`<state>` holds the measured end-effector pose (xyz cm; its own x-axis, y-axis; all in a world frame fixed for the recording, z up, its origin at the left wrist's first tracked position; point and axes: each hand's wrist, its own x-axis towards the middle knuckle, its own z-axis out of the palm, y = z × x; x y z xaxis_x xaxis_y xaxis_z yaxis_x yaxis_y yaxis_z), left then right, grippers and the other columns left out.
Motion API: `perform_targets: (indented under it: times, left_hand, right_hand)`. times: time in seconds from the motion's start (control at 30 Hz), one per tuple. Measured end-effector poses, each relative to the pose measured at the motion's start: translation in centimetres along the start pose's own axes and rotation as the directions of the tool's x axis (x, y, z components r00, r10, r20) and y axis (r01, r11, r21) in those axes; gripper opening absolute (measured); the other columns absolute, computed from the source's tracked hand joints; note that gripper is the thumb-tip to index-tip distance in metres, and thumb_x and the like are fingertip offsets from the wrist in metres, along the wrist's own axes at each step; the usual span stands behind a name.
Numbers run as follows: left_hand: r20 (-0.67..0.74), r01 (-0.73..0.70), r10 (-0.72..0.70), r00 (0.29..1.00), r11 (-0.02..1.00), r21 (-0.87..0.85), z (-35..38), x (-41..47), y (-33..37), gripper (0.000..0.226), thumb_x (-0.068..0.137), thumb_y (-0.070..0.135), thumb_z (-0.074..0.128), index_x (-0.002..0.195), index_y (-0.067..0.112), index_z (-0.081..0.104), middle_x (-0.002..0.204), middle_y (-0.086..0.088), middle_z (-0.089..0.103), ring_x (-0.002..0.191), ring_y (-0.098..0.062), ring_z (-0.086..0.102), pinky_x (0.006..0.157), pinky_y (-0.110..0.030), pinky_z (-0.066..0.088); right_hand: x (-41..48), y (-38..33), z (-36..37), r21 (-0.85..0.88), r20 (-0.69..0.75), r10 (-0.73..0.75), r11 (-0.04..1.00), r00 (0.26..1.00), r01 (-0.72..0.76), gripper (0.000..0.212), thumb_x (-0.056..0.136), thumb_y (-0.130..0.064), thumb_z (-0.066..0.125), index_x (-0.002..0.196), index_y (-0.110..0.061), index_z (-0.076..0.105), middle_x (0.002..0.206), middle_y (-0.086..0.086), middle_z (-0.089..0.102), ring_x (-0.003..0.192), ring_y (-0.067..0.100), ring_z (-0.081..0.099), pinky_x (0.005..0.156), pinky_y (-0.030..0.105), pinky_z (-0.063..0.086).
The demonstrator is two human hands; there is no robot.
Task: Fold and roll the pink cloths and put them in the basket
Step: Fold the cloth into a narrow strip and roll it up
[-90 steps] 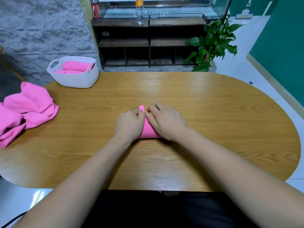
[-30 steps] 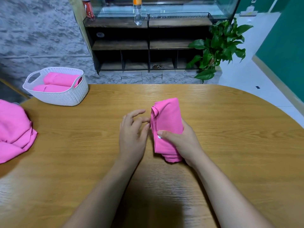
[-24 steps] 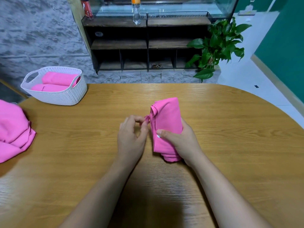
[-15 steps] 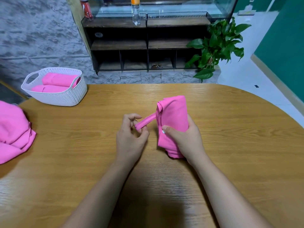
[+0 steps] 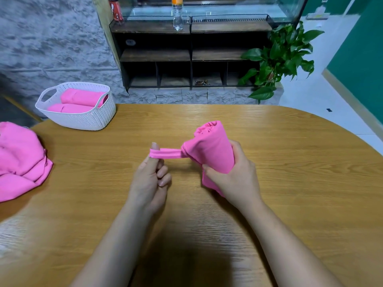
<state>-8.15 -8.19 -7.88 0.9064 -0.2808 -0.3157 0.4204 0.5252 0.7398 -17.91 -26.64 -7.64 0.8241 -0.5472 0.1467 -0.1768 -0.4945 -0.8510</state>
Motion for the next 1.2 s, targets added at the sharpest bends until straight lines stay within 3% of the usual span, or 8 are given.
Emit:
perform_targets:
  times: [0.23, 0.5, 0.63, 0.73, 0.83, 0.97, 1.07, 1.2]
  left_hand:
    - [0.233, 0.238, -0.180, 0.956, 0.938, -0.253, 0.4, -1.3, -1.0, 0.049, 0.062, 0.058, 0.095, 0.074, 0.023, 0.062, 0.074, 0.009, 0.042, 0.058, -0.004, 0.029, 0.045, -0.018, 0.020]
    - [0.316, 0.298, -0.196, 0.928, 0.900, -0.319, 1.3, -2.9, -1.8, 0.052, 0.059, 0.043, 0.102, 0.097, 0.020, 0.077, 0.081, 0.009, 0.047, 0.061, -0.003, 0.032, 0.050, -0.018, 0.021]
    - [0.301, 0.333, -0.243, 0.922, 0.896, -0.295, 2.1, -4.0, -2.0, 0.041, 0.074, 0.053, 0.089, 0.081, 0.020, 0.066, 0.081, 0.008, 0.047, 0.063, -0.005, 0.032, 0.050, -0.019, 0.021]
    - [0.246, 0.337, -0.269, 0.931, 0.894, -0.296, 2.6, -4.5, -2.0, 0.041, 0.087, 0.061, 0.067, 0.079, 0.020, 0.064, 0.080, 0.007, 0.047, 0.063, -0.005, 0.029, 0.052, -0.019, 0.018]
    - [0.234, 0.305, -0.241, 0.942, 0.907, -0.292, 2.4, -4.3, -2.0, 0.042, 0.091, 0.060, 0.062, 0.085, 0.020, 0.072, 0.080, 0.007, 0.047, 0.064, -0.005, 0.026, 0.052, -0.019, 0.017]
    - [0.175, 0.133, -0.104, 0.979, 0.978, -0.163, 1.8, -3.0, -1.3, 0.055, 0.087, 0.054, 0.069, 0.129, 0.019, 0.075, 0.081, 0.009, 0.047, 0.062, -0.004, 0.031, 0.049, -0.019, 0.020]
    - [0.178, -0.026, 0.023, 0.984, 0.999, 0.019, 1.4, -2.0, -0.2, 0.071, 0.070, 0.049, 0.093, 0.131, 0.016, 0.074, 0.092, 0.010, 0.060, 0.065, -0.004, 0.039, 0.049, -0.019, 0.027]
    - [0.231, -0.135, 0.064, 0.971, 0.942, 0.306, 1.1, -1.9, 0.9, 0.069, 0.067, 0.042, 0.096, 0.129, 0.018, 0.075, 0.113, 0.000, 0.070, 0.075, -0.006, 0.042, 0.061, -0.025, 0.031]
  right_hand:
    - [0.0, -0.2, 0.2, 0.005, -0.065, 0.040, 0.999, 0.997, -0.039, 0.068, 0.071, -0.045, 0.089, 0.129, -0.041, 0.054, 0.103, -0.014, 0.070, 0.092, 0.013, 0.064, 0.069, 0.029, 0.043]
    - [0.5, -0.2, 0.0, 0.022, -0.115, 0.054, 0.998, 0.992, -0.051, 0.064, 0.072, -0.049, 0.089, 0.126, -0.037, 0.056, 0.101, -0.013, 0.070, 0.089, 0.014, 0.063, 0.068, 0.029, 0.040]
    - [0.7, -0.2, -0.2, 0.057, -0.133, 0.074, 0.996, 0.988, -0.067, 0.062, 0.071, -0.050, 0.088, 0.123, -0.037, 0.056, 0.101, -0.011, 0.072, 0.091, 0.018, 0.065, 0.071, 0.032, 0.045]
    - [0.8, -0.1, -0.3, 0.054, -0.133, 0.074, 0.996, 0.988, -0.068, 0.062, 0.071, -0.050, 0.087, 0.123, -0.037, 0.055, 0.099, -0.011, 0.071, 0.090, 0.019, 0.065, 0.070, 0.033, 0.046]
    - [0.6, -0.1, -0.3, 0.038, -0.127, 0.063, 0.998, 0.990, -0.059, 0.064, 0.072, -0.050, 0.087, 0.125, -0.036, 0.055, 0.100, -0.010, 0.071, 0.090, 0.019, 0.065, 0.071, 0.035, 0.048]
    - [0.6, -0.4, -0.6, 0.006, -0.047, 0.033, 0.999, 0.998, -0.033, 0.071, 0.072, -0.049, 0.087, 0.133, -0.041, 0.052, 0.105, -0.009, 0.073, 0.096, 0.021, 0.067, 0.074, 0.034, 0.049]
    - [0.4, -1.0, -0.6, -0.045, 0.053, -0.024, 0.999, 0.998, 0.026, 0.086, 0.071, -0.044, 0.087, 0.145, -0.051, 0.043, 0.114, -0.013, 0.073, 0.103, 0.018, 0.067, 0.077, 0.031, 0.048]
    - [0.0, -1.2, -0.7, -0.100, 0.137, -0.132, 0.984, 0.982, 0.146, 0.101, 0.071, -0.038, 0.083, 0.154, -0.057, 0.029, 0.124, -0.013, 0.071, 0.105, 0.022, 0.068, 0.083, 0.036, 0.053]
